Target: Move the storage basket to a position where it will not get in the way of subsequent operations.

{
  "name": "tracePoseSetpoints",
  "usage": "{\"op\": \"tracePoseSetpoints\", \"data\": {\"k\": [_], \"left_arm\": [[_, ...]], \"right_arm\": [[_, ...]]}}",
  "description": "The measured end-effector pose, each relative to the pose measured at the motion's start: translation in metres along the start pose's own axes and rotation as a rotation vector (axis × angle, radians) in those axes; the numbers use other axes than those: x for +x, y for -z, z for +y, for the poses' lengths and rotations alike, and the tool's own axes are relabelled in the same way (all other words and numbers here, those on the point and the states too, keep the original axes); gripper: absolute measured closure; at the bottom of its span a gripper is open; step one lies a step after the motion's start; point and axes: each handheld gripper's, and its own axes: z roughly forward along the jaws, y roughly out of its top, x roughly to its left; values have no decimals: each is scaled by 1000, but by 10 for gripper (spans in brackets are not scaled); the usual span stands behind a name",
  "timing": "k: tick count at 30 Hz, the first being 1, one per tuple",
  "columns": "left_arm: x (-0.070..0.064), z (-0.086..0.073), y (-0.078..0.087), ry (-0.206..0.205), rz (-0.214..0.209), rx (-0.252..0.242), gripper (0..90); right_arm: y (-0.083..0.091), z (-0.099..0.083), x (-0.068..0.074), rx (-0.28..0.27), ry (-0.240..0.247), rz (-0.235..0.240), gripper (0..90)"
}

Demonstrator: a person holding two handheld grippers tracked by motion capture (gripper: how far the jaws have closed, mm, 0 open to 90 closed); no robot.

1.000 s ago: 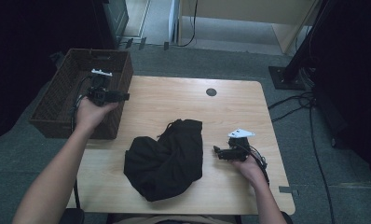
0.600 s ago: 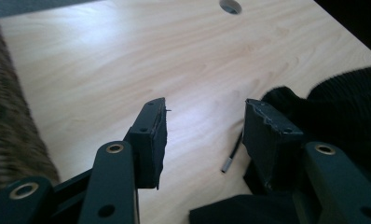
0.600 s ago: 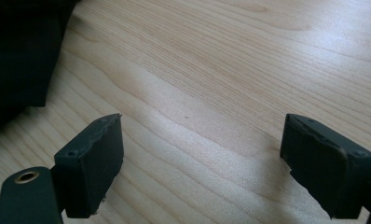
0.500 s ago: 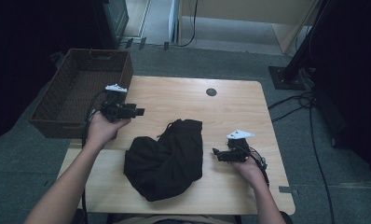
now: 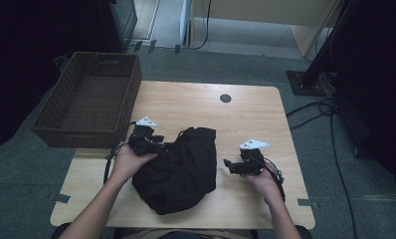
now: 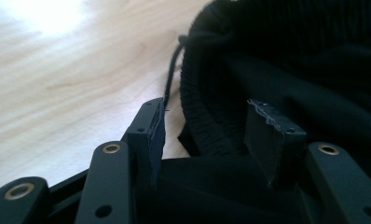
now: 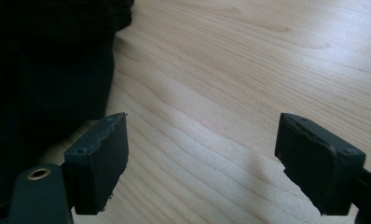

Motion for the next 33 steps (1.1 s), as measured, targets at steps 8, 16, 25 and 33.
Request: {"op": "tracePoseSetpoints", "data": {"k": [8,16,25,33], "left_arm": [[-3,-18,-12,-18,-34,41,484],[5,-26,-19,4,-71,38,455],[-4,-24,-17,-20,-118,23,407],[-1,-30,-39,-27,-133,112,352]], "right_arm": [[17,9,10,-54,-20,39,212],[36,15,27,-74,-18,105,231],[49,30,50,-77,29,137,203],[14,32,80,20,91,209,184]]}}
